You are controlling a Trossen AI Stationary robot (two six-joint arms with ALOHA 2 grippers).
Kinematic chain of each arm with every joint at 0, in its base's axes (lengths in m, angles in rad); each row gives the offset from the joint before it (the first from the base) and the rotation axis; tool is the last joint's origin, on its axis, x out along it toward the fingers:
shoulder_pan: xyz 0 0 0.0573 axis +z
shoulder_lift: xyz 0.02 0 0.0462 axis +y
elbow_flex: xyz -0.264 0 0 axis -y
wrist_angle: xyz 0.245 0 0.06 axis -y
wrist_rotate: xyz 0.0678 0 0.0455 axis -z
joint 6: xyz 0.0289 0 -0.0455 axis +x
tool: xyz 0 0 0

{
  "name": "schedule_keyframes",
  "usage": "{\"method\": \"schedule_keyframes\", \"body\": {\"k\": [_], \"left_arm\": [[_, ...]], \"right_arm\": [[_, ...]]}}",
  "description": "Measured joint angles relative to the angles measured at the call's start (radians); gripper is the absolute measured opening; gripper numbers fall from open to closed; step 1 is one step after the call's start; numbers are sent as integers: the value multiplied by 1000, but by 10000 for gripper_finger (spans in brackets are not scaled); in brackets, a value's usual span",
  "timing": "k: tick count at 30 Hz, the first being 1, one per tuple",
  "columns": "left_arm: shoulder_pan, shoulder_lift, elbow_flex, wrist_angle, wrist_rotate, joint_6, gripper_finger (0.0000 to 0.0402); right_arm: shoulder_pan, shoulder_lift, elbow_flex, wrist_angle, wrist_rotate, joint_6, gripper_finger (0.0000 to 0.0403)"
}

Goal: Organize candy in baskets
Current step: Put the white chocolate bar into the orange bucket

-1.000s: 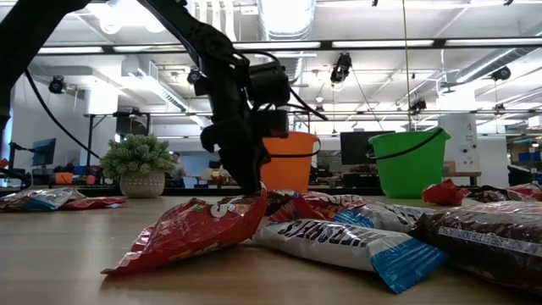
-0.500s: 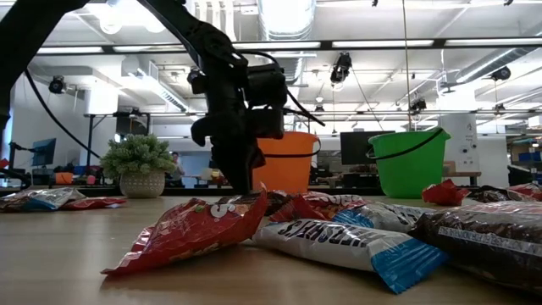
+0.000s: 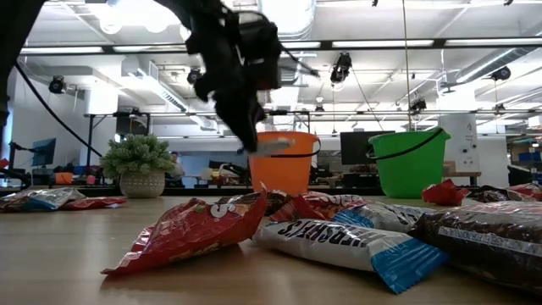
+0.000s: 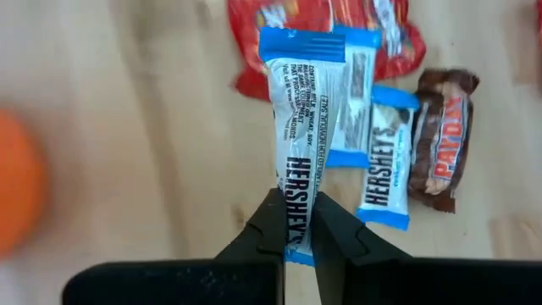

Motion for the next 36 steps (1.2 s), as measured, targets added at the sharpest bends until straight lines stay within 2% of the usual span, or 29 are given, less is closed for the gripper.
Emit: {"method": "schedule_keyframes", "body": {"k": [9,17,27,36], "left_arm": [[37,-21,265,-127,-93,87,2],[156,-21,416,-217,-109,108,2],[276,-20,428,-224,-56,121,7],[297,-20,431,-223,-55,148,71]], "right_arm": [[0,0,0,1,14,-1,171],[0,11,0,3,14,-1,171],[0,39,0,0,13,-14,171],[0,39,0,-10,48,-11,171]]}}
